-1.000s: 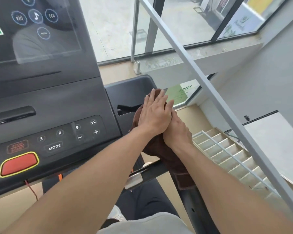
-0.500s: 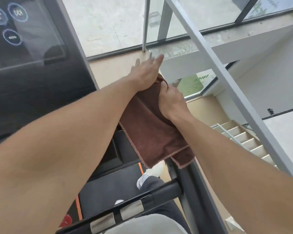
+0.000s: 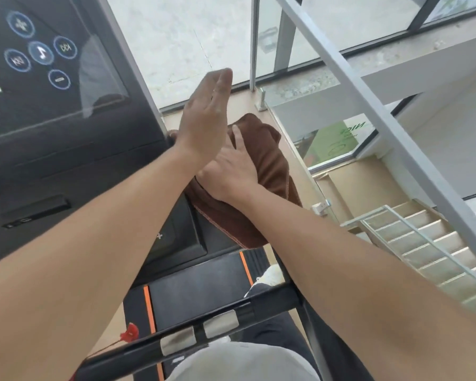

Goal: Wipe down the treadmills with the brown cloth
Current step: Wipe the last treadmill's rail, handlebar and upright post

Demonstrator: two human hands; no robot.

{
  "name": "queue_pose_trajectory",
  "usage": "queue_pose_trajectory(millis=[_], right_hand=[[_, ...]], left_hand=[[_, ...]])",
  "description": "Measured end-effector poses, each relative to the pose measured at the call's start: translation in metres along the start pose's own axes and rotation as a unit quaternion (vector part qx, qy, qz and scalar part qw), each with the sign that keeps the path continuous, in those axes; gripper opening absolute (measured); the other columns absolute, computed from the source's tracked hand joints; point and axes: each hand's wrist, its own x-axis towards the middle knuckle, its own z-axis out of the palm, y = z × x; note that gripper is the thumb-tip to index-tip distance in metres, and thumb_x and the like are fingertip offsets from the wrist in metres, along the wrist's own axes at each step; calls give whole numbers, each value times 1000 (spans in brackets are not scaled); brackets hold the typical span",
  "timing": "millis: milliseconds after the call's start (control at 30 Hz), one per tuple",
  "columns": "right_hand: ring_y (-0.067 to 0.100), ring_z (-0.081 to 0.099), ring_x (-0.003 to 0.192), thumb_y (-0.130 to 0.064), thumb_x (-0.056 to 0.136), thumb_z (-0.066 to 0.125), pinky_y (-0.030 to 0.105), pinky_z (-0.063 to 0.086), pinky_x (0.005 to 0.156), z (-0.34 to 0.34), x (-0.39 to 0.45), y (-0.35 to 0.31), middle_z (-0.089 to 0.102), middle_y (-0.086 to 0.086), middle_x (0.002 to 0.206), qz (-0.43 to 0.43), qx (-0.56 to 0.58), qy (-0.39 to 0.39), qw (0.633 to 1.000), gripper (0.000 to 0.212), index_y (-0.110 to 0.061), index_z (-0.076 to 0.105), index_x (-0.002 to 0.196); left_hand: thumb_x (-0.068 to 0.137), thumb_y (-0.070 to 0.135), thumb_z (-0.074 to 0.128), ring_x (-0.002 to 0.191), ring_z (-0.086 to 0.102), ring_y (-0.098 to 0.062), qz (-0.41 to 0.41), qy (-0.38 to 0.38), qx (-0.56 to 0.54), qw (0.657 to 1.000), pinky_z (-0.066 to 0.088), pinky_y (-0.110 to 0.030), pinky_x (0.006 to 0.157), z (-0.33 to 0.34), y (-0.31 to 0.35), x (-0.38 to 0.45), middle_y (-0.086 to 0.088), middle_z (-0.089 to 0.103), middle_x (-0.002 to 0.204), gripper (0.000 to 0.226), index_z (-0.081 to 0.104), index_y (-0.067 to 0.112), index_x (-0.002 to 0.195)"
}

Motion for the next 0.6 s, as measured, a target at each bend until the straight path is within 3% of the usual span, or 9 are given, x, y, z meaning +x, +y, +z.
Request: queue_pose_trajectory(millis=[133, 300, 467, 533, 600], right_hand=[[25, 1, 158, -35, 105, 19, 53, -3, 125, 2, -47, -15, 18, -2, 170, -23, 41, 20, 999, 58, -24, 22, 162], [21, -3, 158, -48, 105, 17, 52, -5, 126, 10, -110, -11, 16, -6, 170, -34, 10, -5, 999, 59, -31, 26, 160], [22, -14, 157, -61, 104, 10, 55, -3, 125, 6, -127, 9, -5, -11, 171, 141, -9, -5, 990, 62, -39, 4, 162], [25, -10, 157, -62, 104, 13, 54, 10, 125, 6, -135, 14, -11, -12, 170, 214, 28, 1, 977, 63, -40, 0, 162], [26, 2, 157, -61, 105, 16, 52, 26, 119, 5, -143, 16, -8, -10, 171, 263, 68, 5, 962, 64, -39, -2, 162]], left_hand=[[109, 50, 28, 103, 48, 15, -16, 20, -7, 1000, 28, -3, 83, -5, -6, -18, 24, 58, 115, 49, 60, 22, 133], [109, 51, 28, 119, 47, -2, -24, -13, -8, 1000, 32, -16, 94, 8, -14, -43, 11, 59, 132, 52, 58, 20, 137], [109, 40, 30, 128, 48, -16, -14, -41, 65, 997, 35, -36, 109, 21, -29, -59, 3, 59, 130, 40, 59, 21, 128], [109, 37, 31, 148, 31, -18, -17, -51, 102, 993, 21, -38, 122, 23, -41, -64, 1, 50, 148, 40, 55, 21, 138], [109, 36, 30, 156, 13, -16, -24, -68, 157, 985, 7, -39, 128, 26, -53, -67, 0, 35, 162, 47, 45, 19, 150]])
